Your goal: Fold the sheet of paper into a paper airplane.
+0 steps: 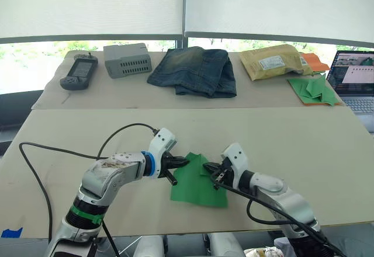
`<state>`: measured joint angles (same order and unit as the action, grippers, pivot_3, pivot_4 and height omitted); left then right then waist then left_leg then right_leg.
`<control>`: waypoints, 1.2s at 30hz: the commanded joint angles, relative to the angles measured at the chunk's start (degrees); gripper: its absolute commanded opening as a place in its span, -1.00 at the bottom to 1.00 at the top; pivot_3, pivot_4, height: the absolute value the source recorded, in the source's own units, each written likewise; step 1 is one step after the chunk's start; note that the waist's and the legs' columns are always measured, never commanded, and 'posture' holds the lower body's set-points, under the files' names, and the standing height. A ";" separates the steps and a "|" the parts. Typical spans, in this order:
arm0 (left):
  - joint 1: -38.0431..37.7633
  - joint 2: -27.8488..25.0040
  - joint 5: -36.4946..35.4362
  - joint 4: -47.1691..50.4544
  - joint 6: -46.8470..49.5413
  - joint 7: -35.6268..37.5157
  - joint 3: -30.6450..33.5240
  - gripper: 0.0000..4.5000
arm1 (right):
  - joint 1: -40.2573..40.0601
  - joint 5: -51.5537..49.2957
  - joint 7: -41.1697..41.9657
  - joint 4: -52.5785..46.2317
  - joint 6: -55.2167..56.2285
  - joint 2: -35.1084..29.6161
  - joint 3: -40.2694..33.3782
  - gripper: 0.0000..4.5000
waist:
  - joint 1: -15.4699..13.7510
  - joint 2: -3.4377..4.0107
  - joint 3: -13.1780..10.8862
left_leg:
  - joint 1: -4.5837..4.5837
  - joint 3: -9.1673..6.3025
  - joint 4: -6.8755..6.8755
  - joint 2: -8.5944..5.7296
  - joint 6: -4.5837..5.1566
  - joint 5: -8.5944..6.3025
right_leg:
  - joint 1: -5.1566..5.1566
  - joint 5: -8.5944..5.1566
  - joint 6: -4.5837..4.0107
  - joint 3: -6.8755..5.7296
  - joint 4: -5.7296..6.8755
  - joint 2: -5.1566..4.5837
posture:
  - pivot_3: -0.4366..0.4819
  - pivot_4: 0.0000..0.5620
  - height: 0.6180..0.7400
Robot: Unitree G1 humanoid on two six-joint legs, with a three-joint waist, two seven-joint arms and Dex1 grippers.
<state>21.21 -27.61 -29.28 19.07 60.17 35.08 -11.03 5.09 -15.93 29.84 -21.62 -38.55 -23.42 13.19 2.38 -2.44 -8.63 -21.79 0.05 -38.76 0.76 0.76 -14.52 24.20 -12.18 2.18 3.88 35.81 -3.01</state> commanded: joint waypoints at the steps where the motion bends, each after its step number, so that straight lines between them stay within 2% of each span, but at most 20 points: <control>1: 0.94 0.18 1.17 -1.36 -3.32 0.58 0.07 -0.99 | 1.71 0.45 -1.07 0.90 -0.93 0.13 -1.63 -1.00 | 0.01 0.01 -0.02 | -0.01 0.00 0.00 0.00 0.00 0.00 | 0.01 0.00 0.00 0.00 0.00 0.00 | -0.05 -0.47 0.81; 8: 1.75 5.87 0.10 -8.24 -3.86 -3.87 6.58 -0.99 | 11.52 -1.84 -1.57 -1.77 -4.81 -1.29 -7.92 -1.00 | -0.06 0.12 -0.39 | -0.34 -0.01 -0.05 -0.04 0.01 0.01 | 0.28 0.06 0.05 0.00 0.01 -0.07 | -0.05 -0.47 0.81; 15: 1.95 7.63 0.79 -9.92 -4.34 -7.04 10.15 -0.99 | 14.58 -2.48 -0.84 -1.87 -6.65 -2.18 -9.28 -1.00 | -0.24 0.12 -0.41 | -0.51 -0.03 0.02 -0.07 0.01 -0.01 | 0.38 0.16 -0.10 -0.09 -0.08 -0.10 | -0.05 -0.47 0.81; 22: 1.18 6.21 2.31 -8.16 -6.70 -7.33 9.97 -0.99 | 14.64 -2.34 -0.16 -1.59 -6.88 -1.81 -8.59 -1.00 | -0.12 0.11 -0.42 | -0.54 -0.03 -0.04 -0.23 0.02 -0.01 | 0.41 0.19 -0.03 -0.04 -0.07 -0.27 | -0.05 -0.47 0.81; 28: -0.22 4.17 5.00 -5.18 -10.45 -5.63 6.05 -0.99 | 14.50 -4.32 2.04 -2.31 -8.55 -1.45 -7.67 -1.00 | -0.08 0.12 -0.43 | -0.52 -0.02 -0.02 -0.22 0.02 -0.01 | 0.41 0.19 -0.04 -0.03 -0.06 -0.24 | -0.05 -0.47 0.81; 36: -1.92 4.60 5.35 -2.89 -10.30 -6.51 5.05 -0.99 | 11.11 -1.89 2.07 2.31 -6.75 -0.94 -2.12 -1.00 | -0.13 0.12 -0.44 | -0.54 -0.03 -0.05 -0.21 0.02 -0.01 | 0.41 0.18 -0.02 -0.03 -0.06 -0.27 | -0.05 -0.47 0.81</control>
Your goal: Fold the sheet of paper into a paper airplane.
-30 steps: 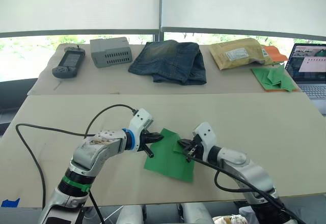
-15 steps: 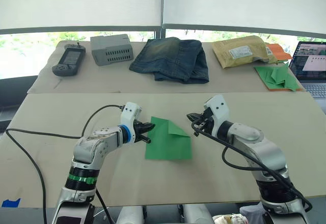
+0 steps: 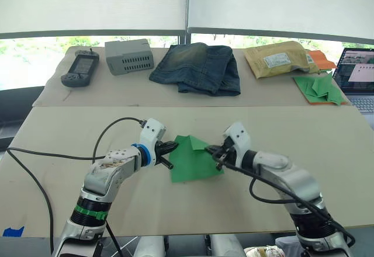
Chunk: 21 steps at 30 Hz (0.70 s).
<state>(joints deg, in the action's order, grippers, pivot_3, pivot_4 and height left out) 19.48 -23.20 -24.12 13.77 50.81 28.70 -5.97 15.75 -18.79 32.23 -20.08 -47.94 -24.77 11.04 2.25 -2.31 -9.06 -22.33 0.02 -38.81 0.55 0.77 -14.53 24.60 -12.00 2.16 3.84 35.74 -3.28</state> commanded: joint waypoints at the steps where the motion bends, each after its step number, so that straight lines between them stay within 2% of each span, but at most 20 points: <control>1: -0.34 0.22 0.22 2.58 -0.91 -0.15 -0.04 -0.99 | 0.60 1.34 -0.36 1.82 3.30 0.72 0.32 -1.00 | 0.00 0.00 0.00 | 0.00 0.01 -0.03 -0.01 0.00 0.00 | 0.00 -0.01 0.04 0.01 0.00 -0.01 | -0.05 -0.47 0.81; 9: 0.38 -0.79 2.10 2.25 -3.64 1.67 -1.87 -0.99 | 0.87 3.29 -0.11 6.85 3.18 2.02 2.74 -1.00 | 0.13 0.00 0.00 | 0.09 0.02 -0.03 0.05 0.00 0.01 | -0.05 -0.05 0.12 0.00 0.04 0.12 | -0.05 -0.47 0.81; 21: 0.75 -0.57 6.38 0.95 -4.34 3.13 -8.35 -0.99 | -1.16 2.96 -0.38 5.38 1.17 2.28 3.85 -1.00 | -0.07 0.00 0.00 | 0.25 0.01 -0.03 0.06 0.00 0.00 | -0.27 -0.07 0.16 -0.01 0.00 0.08 | -0.05 -0.47 0.81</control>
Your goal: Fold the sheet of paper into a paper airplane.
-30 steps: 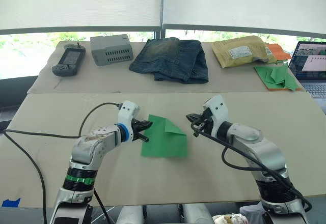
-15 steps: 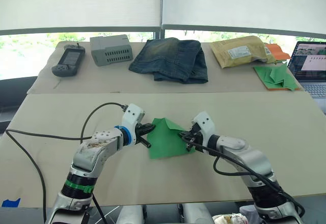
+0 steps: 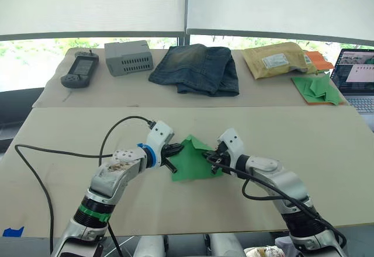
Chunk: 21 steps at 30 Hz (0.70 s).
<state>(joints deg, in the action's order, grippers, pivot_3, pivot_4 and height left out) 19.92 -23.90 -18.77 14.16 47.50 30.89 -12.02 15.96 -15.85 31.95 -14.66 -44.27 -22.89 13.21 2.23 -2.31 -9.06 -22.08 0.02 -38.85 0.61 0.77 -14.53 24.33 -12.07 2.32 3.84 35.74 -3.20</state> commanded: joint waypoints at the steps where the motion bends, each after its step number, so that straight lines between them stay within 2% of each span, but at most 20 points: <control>1: 0.33 -0.01 1.58 0.38 -1.16 1.05 -2.69 -0.99 | -1.43 -0.02 -0.16 -0.24 -2.63 0.46 1.67 -1.00 | -0.05 0.00 0.00 | 0.01 0.01 0.00 -0.01 0.00 0.00 | -0.01 0.00 0.00 0.00 0.00 0.00 | -0.05 -0.47 0.81; 17: 1.24 -1.09 5.90 -1.59 -2.05 3.68 -7.26 -0.99 | -2.36 -1.77 1.01 -4.80 -3.70 -0.22 0.59 -1.00 | -0.32 0.01 0.00 | 0.03 0.00 0.00 -0.01 0.00 0.00 | -0.04 -0.01 0.02 0.00 0.00 -0.02 | -0.05 -0.47 0.81; 21: 0.72 -0.74 5.60 -2.78 -1.15 4.62 -7.55 -0.99 | 1.34 -8.30 3.83 -11.83 -8.38 -2.01 -5.29 -1.00 | -0.54 0.01 0.00 | -0.02 -0.01 -0.01 -0.03 0.00 0.00 | -0.02 -0.01 0.02 0.00 -0.01 -0.05 | -0.05 -0.47 0.81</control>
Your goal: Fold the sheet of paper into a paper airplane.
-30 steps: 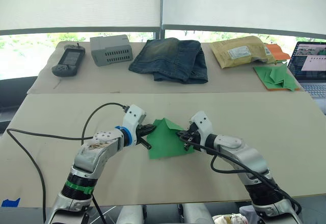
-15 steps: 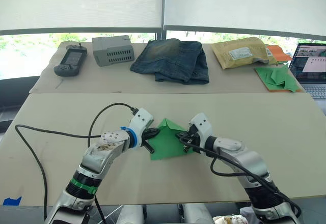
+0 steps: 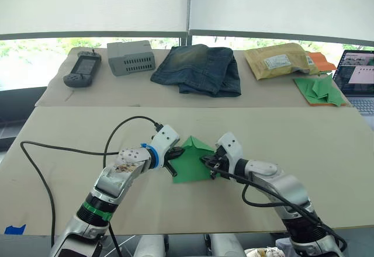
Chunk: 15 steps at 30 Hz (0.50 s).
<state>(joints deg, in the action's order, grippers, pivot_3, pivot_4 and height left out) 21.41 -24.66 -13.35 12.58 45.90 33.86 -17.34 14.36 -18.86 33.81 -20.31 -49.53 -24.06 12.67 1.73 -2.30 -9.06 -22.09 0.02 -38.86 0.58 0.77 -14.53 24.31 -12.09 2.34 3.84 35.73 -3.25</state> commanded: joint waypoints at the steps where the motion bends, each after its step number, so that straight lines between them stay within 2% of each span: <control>1: -0.78 -0.19 0.53 -1.33 0.26 1.84 -2.45 -0.99 | 3.93 -6.63 2.09 -6.88 -3.96 -0.77 -5.96 -1.00 | -0.05 0.00 0.00 | -0.02 0.00 -0.01 0.00 0.00 0.00 | 0.02 0.00 0.00 0.00 0.00 -0.01 | -0.05 -0.47 0.81; 5: -0.78 0.54 0.15 -1.17 1.01 1.54 -1.73 -0.99 | 9.95 -7.37 1.80 -2.95 -2.95 -0.74 -8.59 -1.00 | -0.13 0.00 0.00 | 0.05 -0.01 -0.01 0.02 0.00 0.00 | -0.03 0.01 0.02 0.00 0.01 0.02 | -0.05 -0.47 0.81; 8: -0.76 0.44 0.72 -1.02 1.05 1.29 -1.98 -0.99 | 12.85 -4.23 4.03 3.31 1.68 -2.26 -5.86 -1.00 | -0.32 0.01 0.00 | 0.07 0.05 0.00 0.02 0.00 0.00 | -0.04 -0.01 -0.01 -0.07 0.01 0.06 | -0.05 -0.47 0.81; 15: -1.13 0.18 0.67 -0.56 1.31 1.16 -1.72 -0.99 | 19.54 4.13 11.21 22.88 15.90 -1.21 2.99 -1.00 | -0.37 0.01 0.00 | 0.03 0.20 0.03 -0.05 0.00 0.00 | 0.00 0.03 -0.12 -0.05 -0.02 0.03 | -0.05 -0.47 0.81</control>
<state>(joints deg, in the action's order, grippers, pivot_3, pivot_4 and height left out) 21.40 -24.39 -13.24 12.58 46.14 34.57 -17.63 32.73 -15.94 43.10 1.17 -37.53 -25.40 15.00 1.36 -2.30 -9.06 -22.07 0.21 -38.82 0.53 0.78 -14.53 24.32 -12.05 2.21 3.79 35.71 -3.22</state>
